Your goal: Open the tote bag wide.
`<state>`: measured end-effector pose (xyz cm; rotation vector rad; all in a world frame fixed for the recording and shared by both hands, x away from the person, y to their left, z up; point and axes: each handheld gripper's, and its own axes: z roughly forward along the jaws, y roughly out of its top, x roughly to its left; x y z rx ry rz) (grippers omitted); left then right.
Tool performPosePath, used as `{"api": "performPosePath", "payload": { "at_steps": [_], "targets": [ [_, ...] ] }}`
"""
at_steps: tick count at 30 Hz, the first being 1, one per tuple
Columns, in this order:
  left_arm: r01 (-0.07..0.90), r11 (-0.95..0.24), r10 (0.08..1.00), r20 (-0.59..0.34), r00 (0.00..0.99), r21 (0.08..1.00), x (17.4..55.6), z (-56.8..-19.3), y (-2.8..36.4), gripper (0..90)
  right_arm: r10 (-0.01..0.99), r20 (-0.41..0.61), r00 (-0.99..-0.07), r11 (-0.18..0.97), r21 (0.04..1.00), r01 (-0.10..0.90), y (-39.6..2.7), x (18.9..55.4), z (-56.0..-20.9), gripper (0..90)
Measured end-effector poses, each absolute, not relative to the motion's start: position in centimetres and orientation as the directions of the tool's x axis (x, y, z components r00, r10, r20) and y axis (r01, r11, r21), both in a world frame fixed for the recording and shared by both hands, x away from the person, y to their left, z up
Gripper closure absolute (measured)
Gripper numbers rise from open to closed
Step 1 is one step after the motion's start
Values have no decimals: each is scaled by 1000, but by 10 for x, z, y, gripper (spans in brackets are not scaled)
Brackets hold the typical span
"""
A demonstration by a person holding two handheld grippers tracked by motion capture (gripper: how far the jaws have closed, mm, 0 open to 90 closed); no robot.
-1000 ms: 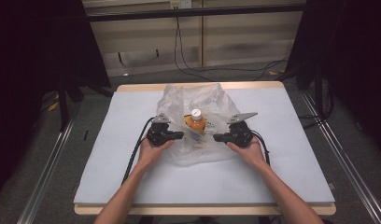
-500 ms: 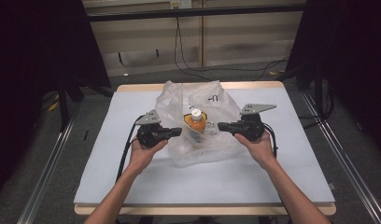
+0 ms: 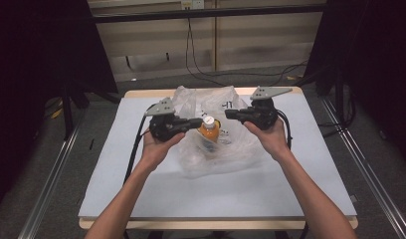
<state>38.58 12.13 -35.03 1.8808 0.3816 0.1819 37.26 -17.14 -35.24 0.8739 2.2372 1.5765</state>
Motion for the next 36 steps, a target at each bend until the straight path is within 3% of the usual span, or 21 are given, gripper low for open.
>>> {"api": "performPosePath", "payload": {
  "at_steps": [4, 10, 19, 26, 36],
  "targets": [
    [194, -310, 384, -64, 921, 931, 409, -348, 111, 900, 617, 107, -779, 251, 912, 324, -164, 392, -346, 900],
    [278, -430, 442, -68, 894, 859, 437, -386, 102, 900, 627, 134, -767, 273, 884, 378, -162, 418, -367, 900],
    [341, -518, 449, -90, 889, 784, 443, -433, 98, 900, 627, 144, -765, 388, 794, 468, -159, 428, -417, 900],
    [342, -640, 431, -47, 901, 688, 443, -458, 102, 900, 671, 117, -732, 488, 673, 555, -172, 431, -457, 900],
    [356, -730, 426, -19, 904, 583, 434, -469, 122, 900, 622, 75, -779, 636, 533, 559, -181, 421, -467, 900]
  ]
}}
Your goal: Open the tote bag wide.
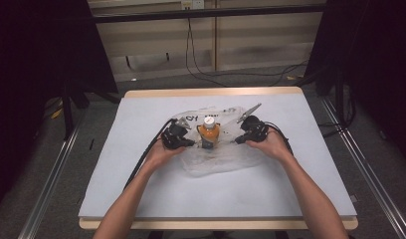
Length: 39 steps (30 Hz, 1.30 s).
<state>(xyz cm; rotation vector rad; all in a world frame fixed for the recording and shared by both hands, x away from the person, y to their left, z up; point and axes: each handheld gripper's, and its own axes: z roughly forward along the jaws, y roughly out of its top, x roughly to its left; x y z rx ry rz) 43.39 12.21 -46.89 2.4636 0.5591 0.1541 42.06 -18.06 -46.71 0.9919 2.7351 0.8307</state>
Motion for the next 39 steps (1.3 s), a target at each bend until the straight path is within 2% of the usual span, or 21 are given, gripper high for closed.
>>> {"api": "performPosePath", "payload": {
  "at_steps": [6, 7, 12, 13, 21, 30, 35, 39],
  "targets": [
    [352, -764, 424, 10, 906, 541, 431, -465, 130, 900, 592, 28, -805, 703, 469, 534, -191, 413, -462, 900],
    [352, -770, 426, 18, 904, 533, 428, -465, 131, 900, 584, -6, -812, 731, 439, 522, -198, 410, -460, 900],
    [351, -785, 413, 9, 911, 511, 428, -463, 139, 900, 591, -9, -807, 738, 410, 536, -217, 401, -459, 900],
    [345, -797, 402, 8, 916, 495, 425, -462, 146, 900, 604, -5, -797, 731, 402, 551, -231, 395, -458, 900],
    [341, -804, 392, 3, 920, 486, 417, -461, 166, 900, 634, 10, -773, 696, 428, 577, -265, 371, -459, 900],
    [324, -816, 365, -8, 931, 478, 411, -459, 182, 900, 633, 1, -774, 697, 434, 571, -269, 365, -460, 900],
    [376, -742, 410, -68, 910, 555, 409, -465, 186, 900, 641, 5, -768, 684, 450, 574, -271, 365, -460, 900],
    [369, -700, 406, -85, 910, 612, 408, -465, 186, 900, 640, 6, -768, 667, 491, 560, -272, 364, -461, 900]
  ]
}}
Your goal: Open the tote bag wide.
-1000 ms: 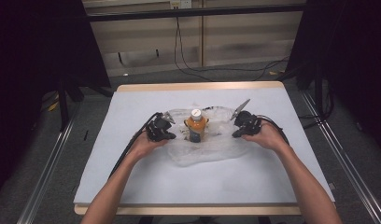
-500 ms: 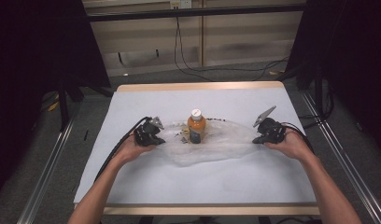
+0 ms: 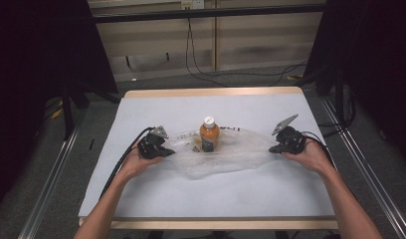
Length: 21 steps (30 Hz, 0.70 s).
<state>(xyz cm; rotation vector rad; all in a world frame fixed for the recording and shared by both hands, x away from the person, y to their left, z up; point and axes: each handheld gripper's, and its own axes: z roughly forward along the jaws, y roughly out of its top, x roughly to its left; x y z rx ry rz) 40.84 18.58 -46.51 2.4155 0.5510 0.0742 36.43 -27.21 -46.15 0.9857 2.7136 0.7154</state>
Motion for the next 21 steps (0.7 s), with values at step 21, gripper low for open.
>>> {"api": "performPosePath", "payload": {
  "at_steps": [21],
  "targets": [
    [266, -594, 350, -54, 935, 759, 374, -414, 171, 900, 629, 48, -776, 482, 759, 438, -271, 349, -411, 900]
  ]
}}
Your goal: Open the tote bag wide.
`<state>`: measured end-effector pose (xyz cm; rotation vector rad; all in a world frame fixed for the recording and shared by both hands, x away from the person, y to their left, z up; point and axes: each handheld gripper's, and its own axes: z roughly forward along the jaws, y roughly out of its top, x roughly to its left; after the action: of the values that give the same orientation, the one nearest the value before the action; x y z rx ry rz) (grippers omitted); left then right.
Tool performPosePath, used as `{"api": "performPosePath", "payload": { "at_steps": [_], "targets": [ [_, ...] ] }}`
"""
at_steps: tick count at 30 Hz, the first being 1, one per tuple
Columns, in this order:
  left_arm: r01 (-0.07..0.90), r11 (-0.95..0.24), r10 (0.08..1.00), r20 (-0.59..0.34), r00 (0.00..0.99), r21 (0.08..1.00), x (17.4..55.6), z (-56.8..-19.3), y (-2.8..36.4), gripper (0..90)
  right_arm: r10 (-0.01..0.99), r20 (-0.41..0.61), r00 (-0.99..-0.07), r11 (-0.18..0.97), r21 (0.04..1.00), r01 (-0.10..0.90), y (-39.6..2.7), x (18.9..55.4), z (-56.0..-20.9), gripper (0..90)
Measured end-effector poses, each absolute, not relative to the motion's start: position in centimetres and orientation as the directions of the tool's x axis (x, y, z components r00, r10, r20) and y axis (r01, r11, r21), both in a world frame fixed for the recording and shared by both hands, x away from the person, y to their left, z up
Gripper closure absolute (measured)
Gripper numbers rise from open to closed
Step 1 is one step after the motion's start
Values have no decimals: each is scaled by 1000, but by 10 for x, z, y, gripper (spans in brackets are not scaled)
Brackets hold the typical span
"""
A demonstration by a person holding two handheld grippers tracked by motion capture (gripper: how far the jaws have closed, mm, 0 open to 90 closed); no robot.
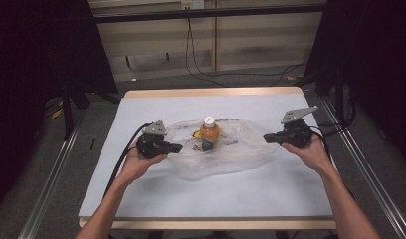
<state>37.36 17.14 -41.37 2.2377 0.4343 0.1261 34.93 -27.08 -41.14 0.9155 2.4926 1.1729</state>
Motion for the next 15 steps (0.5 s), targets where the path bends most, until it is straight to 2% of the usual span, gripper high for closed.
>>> {"api": "performPosePath", "payload": {
  "at_steps": [8, 15],
  "targets": [
    [224, -618, 305, -33, 952, 753, 375, -404, 142, 900, 555, 16, -832, 579, 711, 399, -226, 365, -394, 900],
    [238, -699, 294, -32, 955, 675, 388, -420, 112, 900, 473, 7, -881, 690, 619, 375, -171, 396, -389, 900]
  ]
}}
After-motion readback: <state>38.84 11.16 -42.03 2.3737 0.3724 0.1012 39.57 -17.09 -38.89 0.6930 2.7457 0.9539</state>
